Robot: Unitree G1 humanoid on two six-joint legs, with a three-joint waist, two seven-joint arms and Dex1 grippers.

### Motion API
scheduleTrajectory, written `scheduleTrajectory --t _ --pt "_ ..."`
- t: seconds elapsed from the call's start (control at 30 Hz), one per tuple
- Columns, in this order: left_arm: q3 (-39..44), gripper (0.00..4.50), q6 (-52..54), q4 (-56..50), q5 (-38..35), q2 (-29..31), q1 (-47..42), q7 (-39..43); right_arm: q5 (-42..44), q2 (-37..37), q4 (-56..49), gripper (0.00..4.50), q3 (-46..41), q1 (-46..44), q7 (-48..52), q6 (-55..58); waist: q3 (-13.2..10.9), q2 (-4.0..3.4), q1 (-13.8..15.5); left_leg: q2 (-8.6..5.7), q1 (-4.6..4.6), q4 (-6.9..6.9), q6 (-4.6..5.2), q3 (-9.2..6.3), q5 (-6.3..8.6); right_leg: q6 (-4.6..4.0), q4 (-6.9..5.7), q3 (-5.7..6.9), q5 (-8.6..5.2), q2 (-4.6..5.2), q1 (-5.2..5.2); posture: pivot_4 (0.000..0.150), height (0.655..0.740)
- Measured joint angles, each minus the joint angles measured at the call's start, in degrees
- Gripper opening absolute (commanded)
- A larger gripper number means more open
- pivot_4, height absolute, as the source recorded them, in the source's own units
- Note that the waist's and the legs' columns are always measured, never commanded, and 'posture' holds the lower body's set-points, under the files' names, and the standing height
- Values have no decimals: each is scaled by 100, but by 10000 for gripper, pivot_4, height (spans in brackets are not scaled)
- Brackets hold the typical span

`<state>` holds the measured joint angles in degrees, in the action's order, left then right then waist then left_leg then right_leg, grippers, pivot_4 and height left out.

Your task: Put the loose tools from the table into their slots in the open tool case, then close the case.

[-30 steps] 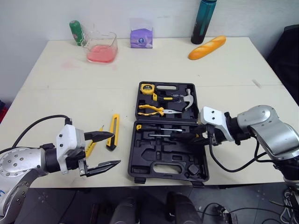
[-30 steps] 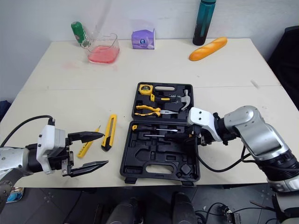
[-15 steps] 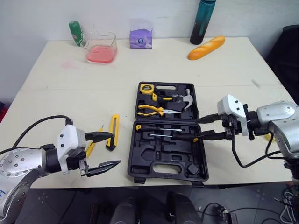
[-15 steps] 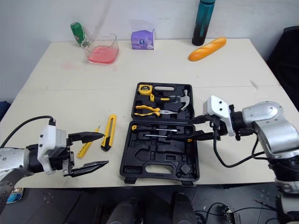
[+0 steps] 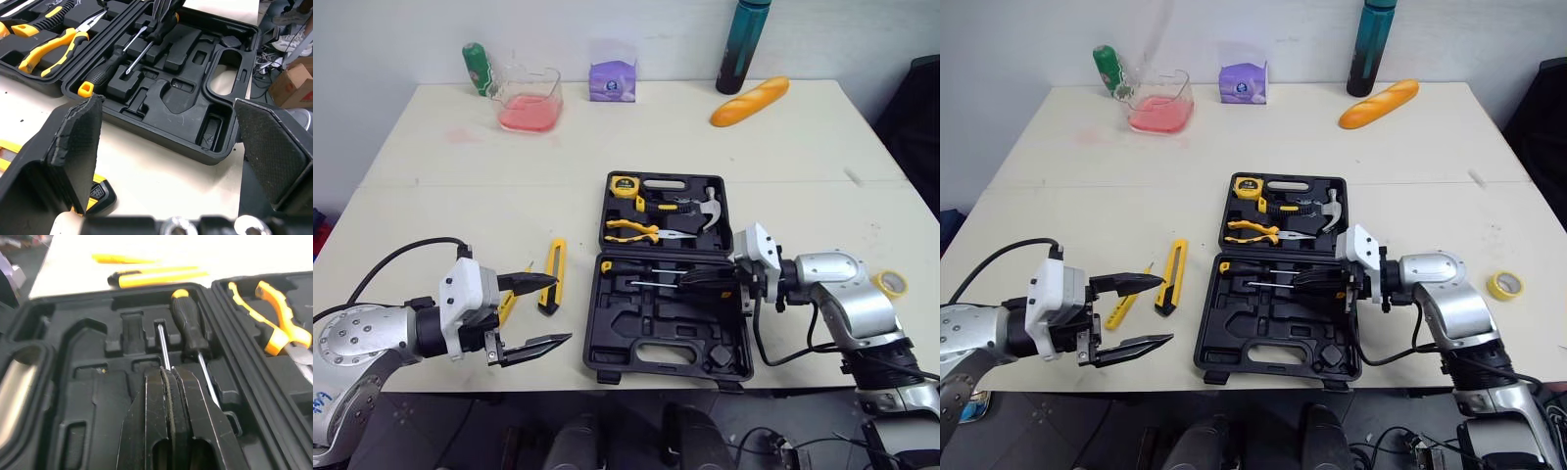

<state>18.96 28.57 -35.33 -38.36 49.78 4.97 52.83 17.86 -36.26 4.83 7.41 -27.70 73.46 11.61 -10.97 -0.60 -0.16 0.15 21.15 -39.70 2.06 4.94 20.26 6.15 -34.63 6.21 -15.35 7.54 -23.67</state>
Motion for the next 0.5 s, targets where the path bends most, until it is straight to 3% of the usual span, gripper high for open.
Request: scheduleTrajectory --t 0.5 --pt "13 45000 1 -14 0 -28 74 -70 -250 124 348 1068 186 -113 -145 -125 1 1 -9 4 -9 -4 -1 0 0 0 -4 -4 0 3 6 1500 7349"
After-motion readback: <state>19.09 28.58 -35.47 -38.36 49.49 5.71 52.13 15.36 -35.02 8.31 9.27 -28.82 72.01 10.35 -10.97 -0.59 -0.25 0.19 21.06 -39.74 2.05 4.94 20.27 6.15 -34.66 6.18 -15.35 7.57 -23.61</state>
